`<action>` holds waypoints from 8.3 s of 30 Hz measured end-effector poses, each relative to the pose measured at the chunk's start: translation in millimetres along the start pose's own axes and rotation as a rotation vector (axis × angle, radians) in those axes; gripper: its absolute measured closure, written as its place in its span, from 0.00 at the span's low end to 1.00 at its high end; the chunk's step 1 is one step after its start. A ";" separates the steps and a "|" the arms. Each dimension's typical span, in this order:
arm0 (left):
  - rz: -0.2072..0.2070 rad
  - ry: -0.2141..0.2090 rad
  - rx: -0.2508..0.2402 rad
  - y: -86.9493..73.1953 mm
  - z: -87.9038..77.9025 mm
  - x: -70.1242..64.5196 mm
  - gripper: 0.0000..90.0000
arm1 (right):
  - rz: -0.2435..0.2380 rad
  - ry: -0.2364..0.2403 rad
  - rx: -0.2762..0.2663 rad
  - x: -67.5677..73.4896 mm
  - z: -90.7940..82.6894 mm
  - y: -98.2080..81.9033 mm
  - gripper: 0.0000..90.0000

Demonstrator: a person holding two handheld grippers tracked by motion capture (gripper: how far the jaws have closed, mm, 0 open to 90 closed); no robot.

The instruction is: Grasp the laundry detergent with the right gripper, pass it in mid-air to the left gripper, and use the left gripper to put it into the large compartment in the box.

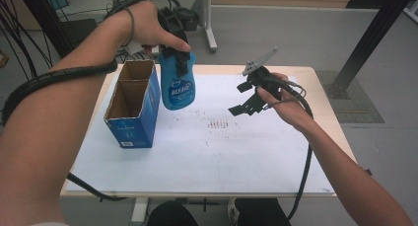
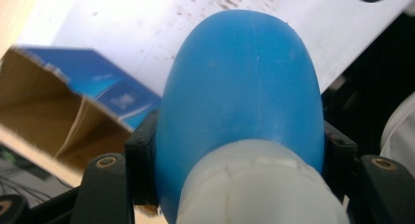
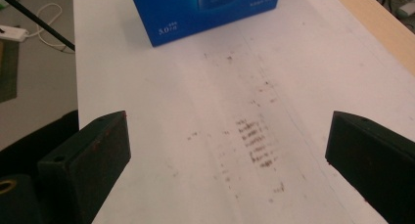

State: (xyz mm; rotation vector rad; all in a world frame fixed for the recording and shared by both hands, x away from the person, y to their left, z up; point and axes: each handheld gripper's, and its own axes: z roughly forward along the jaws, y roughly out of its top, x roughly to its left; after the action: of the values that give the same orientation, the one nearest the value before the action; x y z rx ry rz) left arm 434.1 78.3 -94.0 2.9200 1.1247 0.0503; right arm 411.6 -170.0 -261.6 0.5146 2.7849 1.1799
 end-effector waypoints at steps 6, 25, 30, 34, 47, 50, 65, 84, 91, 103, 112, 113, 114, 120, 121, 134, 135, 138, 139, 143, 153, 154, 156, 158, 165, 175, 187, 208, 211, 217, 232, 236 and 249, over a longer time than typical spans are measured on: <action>-0.239 0.006 -0.049 -13.5 -23.5 23.0 0.41 | 0.019 -0.048 0.025 -3.4 -21.2 -14.0 0.03; -0.782 0.071 -0.063 -62.8 -45.8 86.3 0.41 | 0.075 -0.086 0.068 -12.4 -53.3 -47.8 0.04; -0.858 0.066 -0.105 -72.2 -46.0 95.5 0.41 | 0.073 -0.097 0.096 -13.3 -56.8 -53.4 0.04; -0.896 0.075 -0.117 -76.3 -44.8 99.9 0.41 | 0.074 -0.111 0.110 -15.4 -61.3 -55.4 0.04; -0.932 0.075 -0.125 -85.2 -32.3 106.2 0.41 | 0.061 -0.115 0.137 -14.8 -64.5 -54.1 0.04; -0.936 0.072 -0.126 -86.9 -30.1 107.1 0.41 | 0.057 -0.117 0.139 -15.1 -64.5 -53.9 0.04; -0.941 0.067 -0.126 -88.9 -21.8 108.5 0.41 | 0.049 -0.118 0.160 -14.0 -62.2 -51.7 0.04; -0.953 0.056 -0.116 -100.9 18.3 112.2 0.41 | 0.028 -0.118 0.185 -9.4 -59.0 -47.1 0.05; -0.945 0.049 -0.106 -101.9 49.2 112.8 0.41 | 0.028 -0.119 0.189 -9.6 -59.0 -46.6 0.05; -0.944 0.025 -0.094 -104.9 113.1 112.6 0.41 | 0.024 -0.113 0.208 -9.1 -53.3 -44.8 0.05; -0.936 0.027 -0.079 -106.1 151.4 110.5 0.41 | 0.015 -0.106 0.222 -9.5 -45.5 -41.8 0.05; -0.935 0.029 -0.078 -105.6 154.4 110.1 0.41 | 0.016 -0.105 0.225 -9.6 -44.9 -41.4 0.05; -0.933 0.031 -0.078 -105.2 157.4 109.8 0.41 | 0.018 -0.104 0.227 -9.7 -44.4 -41.2 0.05; -0.930 0.024 -0.075 -104.6 170.8 109.6 0.41 | 0.015 -0.105 0.232 -12.0 -44.0 -41.2 0.05; -0.928 0.026 -0.074 -104.4 172.0 109.6 0.41 | 0.021 -0.107 0.233 -12.3 -44.2 -41.7 0.05; -0.916 0.038 -0.067 -107.5 184.5 106.3 0.41 | 0.025 -0.116 0.239 -15.1 -42.8 -45.9 0.05; -0.918 0.037 -0.069 -107.8 184.6 106.3 0.41 | 0.025 -0.118 0.239 -15.1 -42.5 -46.1 0.05; -0.920 0.035 -0.070 -108.0 184.5 106.5 0.41 | 0.029 -0.118 0.246 -14.9 -41.3 -46.9 0.05; -0.919 0.034 -0.070 -108.1 184.6 106.6 0.41 | 0.030 -0.119 0.247 -14.8 -41.3 -47.0 0.05; -0.919 0.036 -0.070 -107.2 184.6 106.7 0.41 | 0.030 -0.121 0.245 -15.5 -42.5 -47.5 0.05; -0.925 0.029 -0.075 -108.3 184.8 108.3 0.41 | 0.030 -0.128 0.244 -15.9 -43.6 -48.2 0.05; -0.925 0.029 -0.076 -108.4 184.8 108.4 0.41 | 0.030 -0.128 0.244 -15.9 -43.3 -48.2 0.05; -0.927 0.027 -0.076 -108.7 184.7 108.6 0.41 | 0.030 -0.129 0.249 -15.7 -42.8 -47.8 0.05; -0.927 0.025 -0.078 -109.2 184.6 108.8 0.41 | 0.029 -0.129 0.248 -15.6 -42.1 -47.5 0.05; -0.929 0.024 -0.086 -110.1 183.4 108.9 0.40 | 0.029 -0.129 0.251 -16.0 -41.0 -46.9 0.05; -0.928 0.022 -0.084 -109.7 183.3 108.9 0.40 | 0.027 -0.128 0.251 -16.0 -41.0 -46.6 0.05; -0.932 0.018 -0.092 -110.9 183.9 109.1 0.40 | 0.022 -0.129 0.253 -15.8 -41.5 -46.2 0.05; -0.928 0.020 -0.092 -110.6 182.2 108.2 0.40 | 0.017 -0.130 0.253 -14.0 -42.1 -44.1 0.05; -0.928 0.018 -0.093 -110.9 182.5 108.2 0.40 | 0.017 -0.129 0.254 -13.5 -42.6 -44.3 0.05; -0.927 0.017 -0.093 -111.1 182.4 107.6 0.40 | 0.018 -0.131 0.252 -12.8 -43.9 -44.1 0.05; -0.930 0.020 -0.094 -110.7 181.4 107.3 0.40 | 0.017 -0.130 0.245 -12.6 -45.6 -44.9 0.05; -0.928 0.021 -0.094 -110.5 181.8 107.6 0.40 | 0.016 -0.130 0.244 -12.3 -45.4 -44.9 0.05; -0.927 0.018 -0.097 -111.2 181.8 108.2 0.39 | 0.014 -0.130 0.245 -11.9 -44.6 -44.8 0.05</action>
State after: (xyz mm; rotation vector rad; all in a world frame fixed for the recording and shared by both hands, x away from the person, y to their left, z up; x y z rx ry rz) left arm 445.9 233.4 -275.4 2.0444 2.2409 0.1118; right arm 401.6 -233.6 -262.8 0.6068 2.8294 0.7795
